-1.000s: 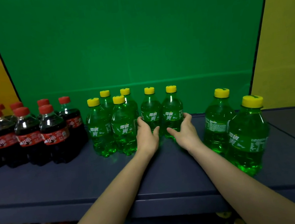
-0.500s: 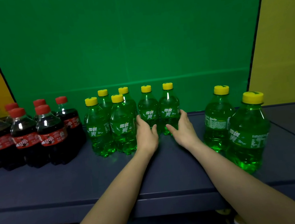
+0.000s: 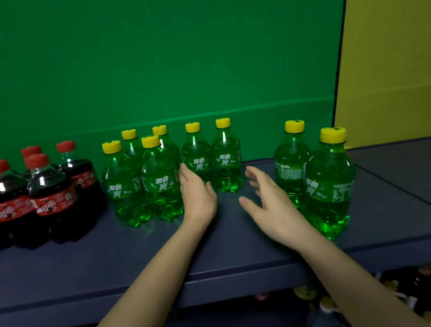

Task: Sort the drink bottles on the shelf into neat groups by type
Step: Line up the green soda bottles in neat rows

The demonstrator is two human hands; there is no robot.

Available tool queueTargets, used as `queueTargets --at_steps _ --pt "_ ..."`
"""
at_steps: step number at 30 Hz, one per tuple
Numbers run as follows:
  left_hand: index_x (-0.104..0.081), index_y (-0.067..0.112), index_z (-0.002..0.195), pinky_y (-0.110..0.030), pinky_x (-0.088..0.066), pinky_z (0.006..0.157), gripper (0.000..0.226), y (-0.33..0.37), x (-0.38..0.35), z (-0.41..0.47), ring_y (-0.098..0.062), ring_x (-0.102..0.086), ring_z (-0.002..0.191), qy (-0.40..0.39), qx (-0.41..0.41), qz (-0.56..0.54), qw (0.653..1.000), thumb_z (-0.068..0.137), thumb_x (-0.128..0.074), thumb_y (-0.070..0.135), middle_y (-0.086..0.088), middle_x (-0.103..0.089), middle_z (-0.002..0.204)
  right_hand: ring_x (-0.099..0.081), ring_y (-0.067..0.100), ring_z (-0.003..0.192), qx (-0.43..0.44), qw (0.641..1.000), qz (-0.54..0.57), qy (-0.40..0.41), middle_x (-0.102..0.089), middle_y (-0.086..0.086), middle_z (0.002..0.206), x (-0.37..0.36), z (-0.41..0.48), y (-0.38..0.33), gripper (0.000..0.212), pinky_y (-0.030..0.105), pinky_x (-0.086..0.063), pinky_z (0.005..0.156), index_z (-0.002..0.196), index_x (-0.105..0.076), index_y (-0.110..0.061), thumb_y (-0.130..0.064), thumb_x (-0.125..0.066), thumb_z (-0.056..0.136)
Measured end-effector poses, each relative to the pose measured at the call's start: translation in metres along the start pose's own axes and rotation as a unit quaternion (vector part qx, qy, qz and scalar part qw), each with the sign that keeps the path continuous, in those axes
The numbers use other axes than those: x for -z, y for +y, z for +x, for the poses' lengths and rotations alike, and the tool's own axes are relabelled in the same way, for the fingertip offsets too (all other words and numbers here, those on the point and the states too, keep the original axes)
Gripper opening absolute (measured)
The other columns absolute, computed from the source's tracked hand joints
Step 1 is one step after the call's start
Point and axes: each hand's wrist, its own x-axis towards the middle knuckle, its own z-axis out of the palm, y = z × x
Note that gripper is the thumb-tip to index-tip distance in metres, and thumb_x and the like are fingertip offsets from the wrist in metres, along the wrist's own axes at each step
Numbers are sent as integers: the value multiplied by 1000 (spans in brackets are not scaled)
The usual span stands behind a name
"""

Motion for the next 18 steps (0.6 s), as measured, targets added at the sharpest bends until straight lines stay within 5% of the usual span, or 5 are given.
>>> queueTargets --at_steps 5,8,11,14,18 --pt "-2 0 146 -26 -2 114 73 10 10 -24 -23 1 145 -76 -31 -30 996 93 -51 10 -14 3 157 -39 -8 123 65 998 -22 -1 -42 -21 133 36 -56 -3 47 17 -33 106 137 -35 -31 -18 -48 95" --pt "-25 6 142 -27 -21 112 59 15 11 -42 -19 -26 139 -102 -77 -63 990 92 -55 15 -7 -27 150 -56 -9 105 102 993 -6 53 -61 -23 112 58 -82 -1 30 8 -43 86 114 -55 -37 -18 -50 91" --pt "-43 10 129 -19 -33 99 45 23 2 -55 -16 -45 125 -134 -109 -92 981 88 -60 16 -2 -49 134 -57 -2 94 84 973 -17 215 -61 -18 101 72 -93 13 23 12 -45 74 103 -55 -33 -23 -60 83" --pt "-41 10 130 -17 -33 97 54 39 -13 -59 -9 -45 119 -180 -121 -110 970 83 -67 18 -1 -49 132 -48 11 101 -11 944 -53 327 -43 -8 115 69 -81 25 70 25 -44 79 122 -37 -22 -43 -75 67" --pt "-25 8 139 -19 -31 102 82 57 -38 -57 -14 -39 126 -231 -118 -129 957 74 -74 4 -6 -38 140 -45 23 124 -83 956 -101 262 -36 3 140 50 -64 28 105 39 -45 90 139 -12 -25 -54 -75 61"
